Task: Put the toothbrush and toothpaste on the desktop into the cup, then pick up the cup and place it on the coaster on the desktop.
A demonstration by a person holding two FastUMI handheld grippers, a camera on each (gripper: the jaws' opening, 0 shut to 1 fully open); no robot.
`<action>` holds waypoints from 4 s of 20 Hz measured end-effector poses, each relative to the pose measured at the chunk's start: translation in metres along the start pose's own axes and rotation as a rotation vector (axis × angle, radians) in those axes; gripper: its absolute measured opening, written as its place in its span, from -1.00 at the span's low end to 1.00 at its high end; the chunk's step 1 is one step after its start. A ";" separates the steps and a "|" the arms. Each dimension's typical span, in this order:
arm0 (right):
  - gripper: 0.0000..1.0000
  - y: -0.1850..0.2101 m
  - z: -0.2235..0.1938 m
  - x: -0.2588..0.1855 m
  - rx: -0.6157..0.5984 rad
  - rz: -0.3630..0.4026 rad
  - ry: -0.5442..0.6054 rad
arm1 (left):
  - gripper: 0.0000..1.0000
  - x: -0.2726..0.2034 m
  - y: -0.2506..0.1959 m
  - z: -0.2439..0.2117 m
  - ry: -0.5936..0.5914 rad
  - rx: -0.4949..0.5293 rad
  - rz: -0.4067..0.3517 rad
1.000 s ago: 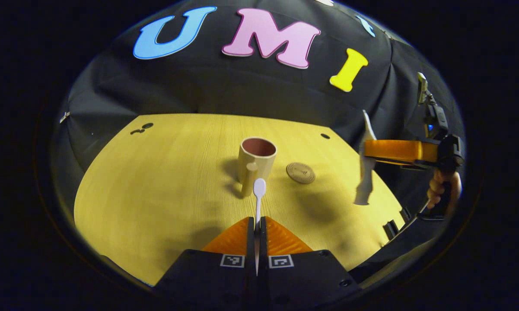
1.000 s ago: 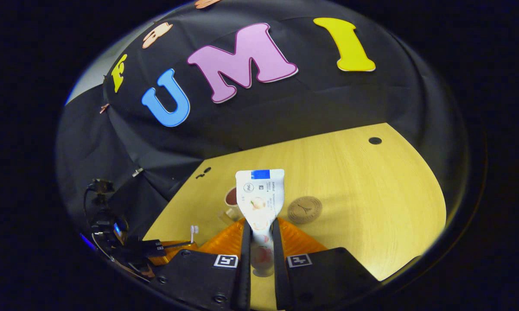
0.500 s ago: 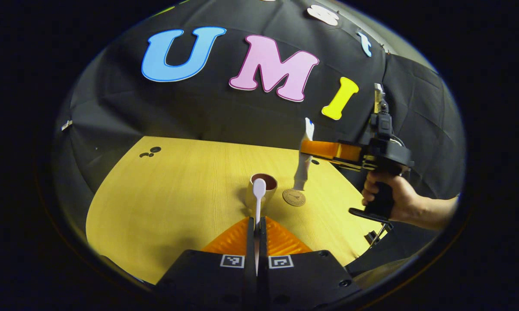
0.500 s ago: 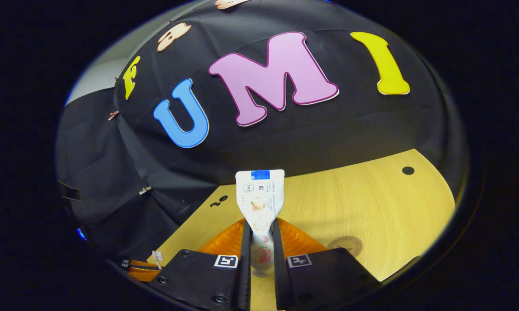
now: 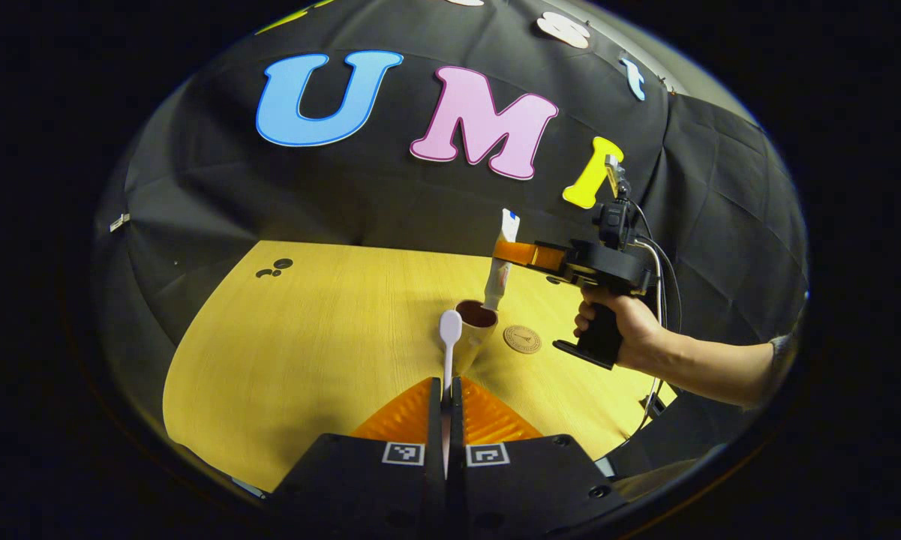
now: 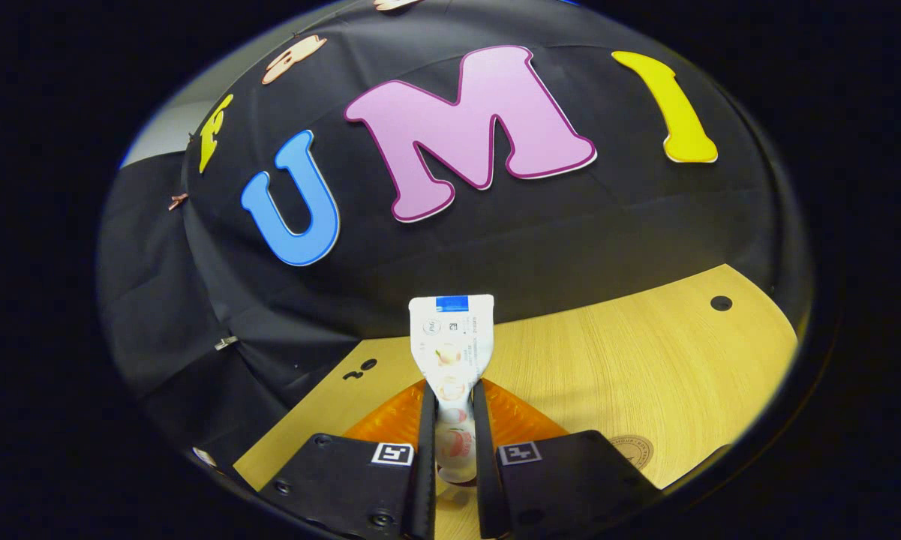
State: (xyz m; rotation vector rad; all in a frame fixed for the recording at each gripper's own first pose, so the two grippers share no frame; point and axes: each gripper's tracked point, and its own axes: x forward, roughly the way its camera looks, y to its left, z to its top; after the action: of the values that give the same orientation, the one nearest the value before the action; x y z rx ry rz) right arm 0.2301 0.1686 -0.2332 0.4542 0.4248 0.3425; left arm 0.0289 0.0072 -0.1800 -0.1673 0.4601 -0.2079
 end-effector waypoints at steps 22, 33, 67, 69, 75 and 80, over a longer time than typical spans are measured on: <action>-0.20 -0.006 -0.062 0.003 -0.072 0.001 0.149 | -0.88 0.006 0.009 -0.013 0.016 -0.048 0.067; 0.27 -0.033 -0.048 -0.078 -0.072 0.024 0.198 | -0.88 0.041 -0.021 0.041 -0.056 -0.042 0.068; 0.29 -0.121 -0.160 -0.327 0.235 -0.564 0.246 | -0.88 0.262 -0.049 0.137 -0.281 0.163 -0.273; 0.29 -0.122 -0.161 -0.331 0.245 -0.584 0.237 | -0.89 0.269 -0.046 0.128 -0.264 0.173 -0.265; 0.29 -0.109 -0.160 -0.335 0.250 -0.589 0.237 | -0.82 0.275 -0.046 0.096 -0.165 0.206 -0.296; 0.29 -0.104 -0.154 -0.331 0.247 -0.567 0.247 | -0.59 0.265 -0.038 0.087 -0.146 0.190 -0.275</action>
State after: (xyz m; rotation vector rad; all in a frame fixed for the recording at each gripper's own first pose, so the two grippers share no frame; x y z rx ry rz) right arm -0.1016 -0.0005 -0.3050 0.5122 0.8174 -0.2095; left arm 0.2941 -0.0823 -0.2071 -0.0576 0.2692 -0.5035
